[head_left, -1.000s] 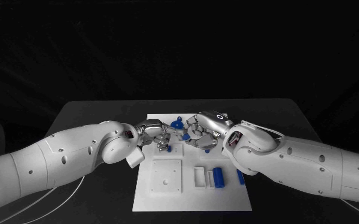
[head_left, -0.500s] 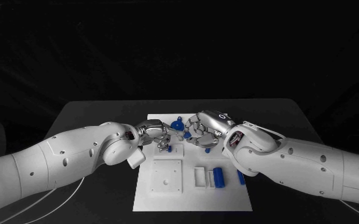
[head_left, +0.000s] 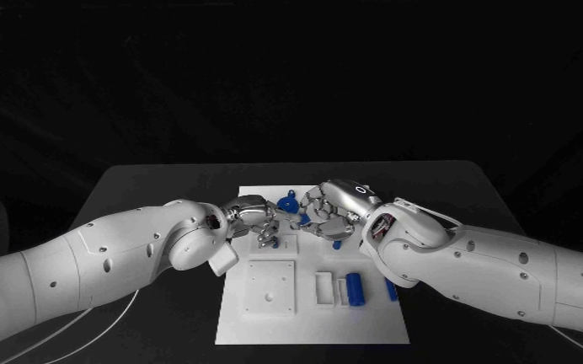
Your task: Assemble the parts on the task board
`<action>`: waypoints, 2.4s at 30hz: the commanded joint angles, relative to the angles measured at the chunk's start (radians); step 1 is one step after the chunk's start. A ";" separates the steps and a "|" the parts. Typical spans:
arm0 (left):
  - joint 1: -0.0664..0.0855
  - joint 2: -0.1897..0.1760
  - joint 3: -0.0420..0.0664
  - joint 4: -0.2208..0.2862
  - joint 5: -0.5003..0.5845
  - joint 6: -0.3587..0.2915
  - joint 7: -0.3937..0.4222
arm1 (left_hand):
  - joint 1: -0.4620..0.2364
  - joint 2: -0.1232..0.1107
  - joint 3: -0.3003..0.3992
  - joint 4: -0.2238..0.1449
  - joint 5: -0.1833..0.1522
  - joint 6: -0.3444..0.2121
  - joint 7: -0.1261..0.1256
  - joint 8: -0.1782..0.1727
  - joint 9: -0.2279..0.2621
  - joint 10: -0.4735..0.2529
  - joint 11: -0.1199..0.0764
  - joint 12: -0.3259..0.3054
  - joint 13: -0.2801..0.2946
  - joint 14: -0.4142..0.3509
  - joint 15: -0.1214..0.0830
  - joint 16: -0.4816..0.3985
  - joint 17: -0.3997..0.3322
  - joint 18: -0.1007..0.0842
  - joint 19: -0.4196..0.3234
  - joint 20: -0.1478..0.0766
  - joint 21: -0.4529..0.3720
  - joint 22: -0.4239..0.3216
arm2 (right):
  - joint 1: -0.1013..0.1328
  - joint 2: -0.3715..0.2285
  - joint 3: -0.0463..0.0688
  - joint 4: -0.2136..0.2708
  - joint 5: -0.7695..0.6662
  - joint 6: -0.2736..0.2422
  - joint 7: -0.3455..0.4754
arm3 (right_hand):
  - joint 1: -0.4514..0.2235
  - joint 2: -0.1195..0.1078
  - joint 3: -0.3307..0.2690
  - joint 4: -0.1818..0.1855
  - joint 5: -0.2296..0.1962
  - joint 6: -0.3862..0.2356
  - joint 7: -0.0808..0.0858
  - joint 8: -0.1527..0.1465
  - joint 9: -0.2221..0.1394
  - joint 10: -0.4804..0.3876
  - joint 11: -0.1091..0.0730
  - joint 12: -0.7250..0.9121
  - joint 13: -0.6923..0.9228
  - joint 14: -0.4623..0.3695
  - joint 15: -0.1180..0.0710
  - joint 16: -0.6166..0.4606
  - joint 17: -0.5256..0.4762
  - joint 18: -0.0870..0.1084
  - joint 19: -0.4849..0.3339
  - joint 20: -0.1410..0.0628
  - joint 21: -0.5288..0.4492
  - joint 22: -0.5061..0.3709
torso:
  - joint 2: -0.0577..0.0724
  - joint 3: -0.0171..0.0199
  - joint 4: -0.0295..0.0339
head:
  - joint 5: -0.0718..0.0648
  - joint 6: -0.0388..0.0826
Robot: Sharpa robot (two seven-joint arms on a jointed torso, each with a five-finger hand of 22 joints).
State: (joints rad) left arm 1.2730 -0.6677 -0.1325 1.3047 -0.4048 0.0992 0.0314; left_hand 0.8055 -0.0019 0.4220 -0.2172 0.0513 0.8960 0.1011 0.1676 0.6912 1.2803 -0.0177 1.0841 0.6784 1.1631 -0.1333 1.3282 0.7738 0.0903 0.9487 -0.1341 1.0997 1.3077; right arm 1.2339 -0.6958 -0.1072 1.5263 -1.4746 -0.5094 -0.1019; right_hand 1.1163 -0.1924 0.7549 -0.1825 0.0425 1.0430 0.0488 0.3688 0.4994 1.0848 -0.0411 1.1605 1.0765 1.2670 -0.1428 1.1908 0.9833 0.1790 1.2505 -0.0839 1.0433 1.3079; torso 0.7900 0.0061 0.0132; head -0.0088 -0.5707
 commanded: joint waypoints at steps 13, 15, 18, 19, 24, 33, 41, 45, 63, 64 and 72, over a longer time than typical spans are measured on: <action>0.000 0.006 0.001 0.003 0.030 -0.016 0.023 | 0.036 0.073 -0.002 -0.029 0.003 -0.003 -0.001 -0.001 -0.023 -0.002 0.002 0.000 -0.003 0.001 0.008 0.000 0.001 0.016 -0.009 -0.085 -0.003 0.006 | -0.001 0.005 0.001 0.004 -0.003 -0.003 -0.002 | 0.000 0.012 0.006 -0.002 0.007 0.038 0.020 0.020 0.025 0.005 0.000 0.004 -0.001 0.003 -0.004 0.001 0.001 0.083 0.002 -0.008 0.004 0.014 | 0.001 -0.0001 0.0002 | 0.000 0.000; 0.000 0.007 0.001 0.003 0.030 -0.011 0.023 | 0.042 0.082 -0.001 -0.035 0.003 -0.001 -0.001 0.000 -0.026 0.000 0.002 0.000 -0.004 0.001 0.008 0.001 0.001 0.016 -0.009 -0.084 -0.003 0.007 | -0.001 0.005 0.001 0.004 -0.004 -0.003 -0.002 | 0.000 0.012 0.006 -0.003 0.007 0.038 0.020 0.020 0.025 0.005 0.000 0.004 -0.001 0.003 -0.004 0.001 0.001 0.083 0.002 -0.008 0.004 0.014 | 0.000 -0.0004 0.0005 | 0.000 -0.001; 0.000 0.007 0.001 0.003 0.049 -0.005 0.019 | 0.055 0.097 0.000 -0.046 0.004 0.006 -0.002 0.005 -0.029 0.002 0.001 0.000 -0.004 0.001 0.008 0.002 0.002 0.016 -0.010 -0.084 -0.001 0.008 | -0.001 0.006 0.001 0.004 -0.006 -0.004 -0.002 | 0.000 0.012 0.007 -0.003 0.007 0.038 0.020 0.020 0.025 0.005 0.000 0.004 -0.001 0.003 -0.004 0.001 0.001 0.083 0.002 -0.009 0.004 0.014 | 0.001 -0.0002 0.0012 | -0.001 -0.002; 0.000 0.007 0.001 0.003 0.053 -0.002 0.018 | 0.060 0.105 0.002 -0.051 0.006 0.011 -0.003 0.008 -0.029 0.003 0.000 0.000 -0.005 0.002 0.007 0.002 0.002 0.016 -0.010 -0.084 -0.001 0.008 | -0.001 0.006 0.001 0.004 -0.008 -0.004 -0.003 | 0.000 0.012 0.007 -0.003 0.007 0.038 0.020 0.020 0.025 0.005 0.000 0.004 -0.001 0.003 -0.004 0.001 0.001 0.083 0.002 -0.009 0.004 0.014 | 0.001 -0.0001 0.0013 | 0.000 -0.002; 0.000 0.008 0.001 0.003 0.058 0.004 0.015 | 0.082 0.125 0.002 -0.070 0.013 0.025 -0.005 0.016 -0.036 0.008 -0.002 0.000 -0.007 0.003 0.005 0.004 0.002 0.015 -0.010 -0.083 0.001 0.010 | -0.001 0.007 0.001 0.003 -0.010 -0.003 -0.002 | -0.001 0.012 0.007 -0.004 0.007 0.038 0.020 0.020 0.026 0.005 0.000 0.004 -0.001 0.003 -0.004 0.001 0.001 0.083 0.002 -0.009 0.004 0.014 | 0.000 0.0000 0.0007 | -0.001 -0.001; 0.000 0.010 0.001 0.002 0.063 0.003 0.015 | 0.092 0.124 -0.005 -0.070 0.014 0.038 -0.008 0.025 -0.041 0.011 -0.005 -0.002 -0.009 0.003 0.002 0.004 0.002 0.013 -0.011 -0.083 0.002 0.010 | -0.001 0.008 0.001 0.003 -0.011 0.001 -0.004 | -0.001 0.012 0.008 -0.005 0.007 0.038 0.020 0.020 0.026 0.006 0.000 0.003 -0.001 0.004 -0.004 0.001 0.001 0.083 0.003 -0.009 0.004 0.014 | 0.000 -0.0003 0.0002 | -0.001 -0.001; 0.000 0.012 0.001 0.004 0.063 0.003 0.013 | 0.099 0.124 -0.013 -0.071 0.007 0.055 -0.013 0.035 -0.046 0.015 -0.009 -0.003 -0.011 0.005 -0.001 0.005 0.001 0.013 -0.012 -0.084 0.003 0.010 | -0.001 0.008 0.001 0.003 -0.014 -0.001 -0.006 | -0.002 0.012 0.009 -0.005 0.007 0.039 0.020 0.020 0.026 0.006 0.000 0.003 -0.001 0.004 -0.004 0.001 0.001 0.083 0.003 -0.009 0.004 0.014 | 0.000 0.0002 0.0005 | -0.001 -0.003; 0.000 0.012 0.001 0.005 0.063 -0.005 0.013 | 0.126 0.136 -0.007 -0.075 0.021 0.084 -0.021 0.051 -0.045 0.023 -0.016 -0.003 -0.013 0.008 -0.007 0.007 0.001 0.014 -0.012 -0.087 0.004 0.011 | -0.001 0.008 0.001 0.003 -0.015 0.001 -0.008 | -0.002 0.012 0.009 -0.006 0.007 0.039 0.020 0.020 0.026 0.006 0.000 0.003 -0.001 0.004 -0.004 0.001 0.001 0.083 0.003 -0.009 0.004 0.014 | 0.000 0.0003 0.0004 | -0.001 -0.003; 0.000 0.009 0.001 0.001 0.100 -0.078 0.033 | 0.172 0.133 0.082 -0.043 0.024 0.155 -0.044 0.103 0.003 0.050 -0.039 -0.014 -0.025 0.025 -0.028 0.009 -0.007 0.004 0.002 -0.092 0.006 0.008 | -0.001 0.000 0.001 0.000 0.000 0.019 -0.006 | -0.065 -0.057 -0.017 0.018 0.011 -0.013 0.035 -0.017 0.013 -0.019 0.015 -0.017 -0.004 -0.005 0.009 -0.010 -0.001 0.083 -0.003 -0.008 -0.003 0.012 | 0.000 -0.0007 0.0001 | 0.000 -0.001; 0.000 0.010 0.001 0.000 0.100 -0.077 0.031 | 0.168 0.134 0.083 -0.043 0.028 0.156 -0.045 0.105 0.008 0.051 -0.039 -0.014 -0.025 0.025 -0.029 0.009 -0.007 0.004 0.002 -0.093 0.006 0.008 | -0.001 -0.001 0.001 -0.001 0.000 0.018 -0.005 | -0.073 -0.063 -0.032 0.017 0.011 -0.021 0.039 -0.022 0.011 -0.027 0.019 -0.021 -0.005 -0.007 0.013 -0.011 0.000 0.083 -0.005 -0.010 -0.004 0.012 | 0.000 -0.0004 0.0001 | 0.000 -0.001; 0.000 0.008 0.000 0.000 0.100 -0.075 0.016 | 0.139 0.141 0.095 -0.057 0.052 0.156 -0.052 0.126 0.056 0.053 -0.045 -0.015 -0.026 0.028 -0.035 0.010 -0.010 0.002 0.005 -0.098 0.008 0.009 | -0.001 -0.003 0.001 -0.003 0.000 0.003 -0.005 | -0.088 -0.069 -0.080 0.015 0.010 -0.055 0.054 -0.044 0.003 -0.045 0.033 -0.031 -0.008 -0.016 0.026 -0.013 0.003 0.083 -0.015 -0.014 -0.011 0.013 | 0.000 0.0000 0.0003 | -0.001 0.001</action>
State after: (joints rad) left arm 1.2715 -0.6589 -0.1336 1.3068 -0.3215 0.0466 0.0443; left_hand 0.9519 0.1393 0.5144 -0.2736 0.0978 1.0023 0.0713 0.2606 0.6435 1.3310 -0.0608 1.0725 0.6540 1.1905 -0.1574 1.3328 0.7653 0.0891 0.9476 -0.1357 1.1037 1.3078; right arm 1.2347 -0.6968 -0.1051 1.5237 -1.4740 -0.5095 -0.1077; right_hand 1.0273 -0.2531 0.6816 -0.1669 0.0543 0.9910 0.1007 0.3299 0.5022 1.0469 -0.0107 1.1325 1.0693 1.2521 -0.1212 1.1839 0.9849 0.1830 1.2390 -0.0951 1.0376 1.3074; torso 0.7898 0.0058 0.0134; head -0.0098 -0.5703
